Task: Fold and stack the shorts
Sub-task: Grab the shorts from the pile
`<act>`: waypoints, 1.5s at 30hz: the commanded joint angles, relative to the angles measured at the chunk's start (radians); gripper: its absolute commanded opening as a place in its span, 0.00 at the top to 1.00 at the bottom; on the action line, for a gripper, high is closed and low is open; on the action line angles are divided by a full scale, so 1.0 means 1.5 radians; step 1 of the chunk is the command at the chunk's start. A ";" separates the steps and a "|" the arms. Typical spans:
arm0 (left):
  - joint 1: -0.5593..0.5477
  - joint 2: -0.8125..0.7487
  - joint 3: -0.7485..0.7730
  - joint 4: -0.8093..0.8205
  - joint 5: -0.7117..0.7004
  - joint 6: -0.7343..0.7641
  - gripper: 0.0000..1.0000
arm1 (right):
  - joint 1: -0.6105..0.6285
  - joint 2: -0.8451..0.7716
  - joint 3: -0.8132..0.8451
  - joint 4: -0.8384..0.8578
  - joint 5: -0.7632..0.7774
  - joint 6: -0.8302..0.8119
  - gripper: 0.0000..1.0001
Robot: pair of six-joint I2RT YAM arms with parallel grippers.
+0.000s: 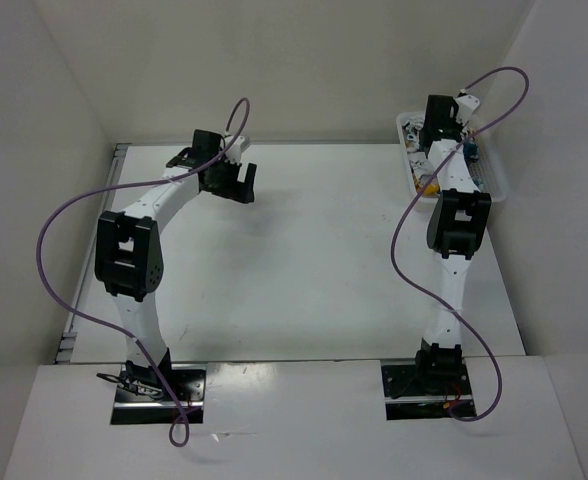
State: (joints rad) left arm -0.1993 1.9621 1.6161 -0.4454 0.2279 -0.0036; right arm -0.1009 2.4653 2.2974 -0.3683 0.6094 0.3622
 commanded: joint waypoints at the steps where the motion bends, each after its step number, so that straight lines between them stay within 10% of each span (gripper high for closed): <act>1: -0.005 0.007 0.024 -0.003 0.006 0.002 0.01 | -0.004 0.012 -0.003 0.005 -0.006 0.008 0.71; 6: -0.005 0.007 0.024 -0.003 0.006 0.002 0.01 | -0.004 0.005 -0.003 -0.001 -0.013 0.008 0.99; 20: -0.005 -0.011 0.012 0.003 0.026 0.002 0.01 | 0.003 -0.047 -0.009 -0.015 -0.082 0.001 1.00; 21: -0.005 -0.011 0.012 0.003 0.026 0.002 0.01 | 0.009 -0.047 -0.009 -0.015 -0.082 0.001 0.94; 24: -0.005 -0.011 0.005 0.003 0.032 0.002 0.01 | 0.009 -0.041 -0.022 -0.009 -0.069 0.001 0.35; 28: -0.005 -0.017 -0.002 0.003 0.032 0.002 0.01 | 0.009 -0.028 -0.028 0.003 -0.015 -0.006 0.21; 40: -0.005 0.018 0.031 -0.003 0.032 0.002 0.01 | 0.003 0.022 -0.022 0.024 0.034 -0.040 0.16; 45: -0.005 0.024 0.037 -0.003 0.032 0.002 0.01 | -0.003 0.036 -0.014 0.030 0.003 -0.059 0.41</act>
State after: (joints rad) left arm -0.2039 1.9797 1.6318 -0.4507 0.2573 -0.0036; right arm -0.0959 2.4908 2.2585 -0.3630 0.6098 0.2905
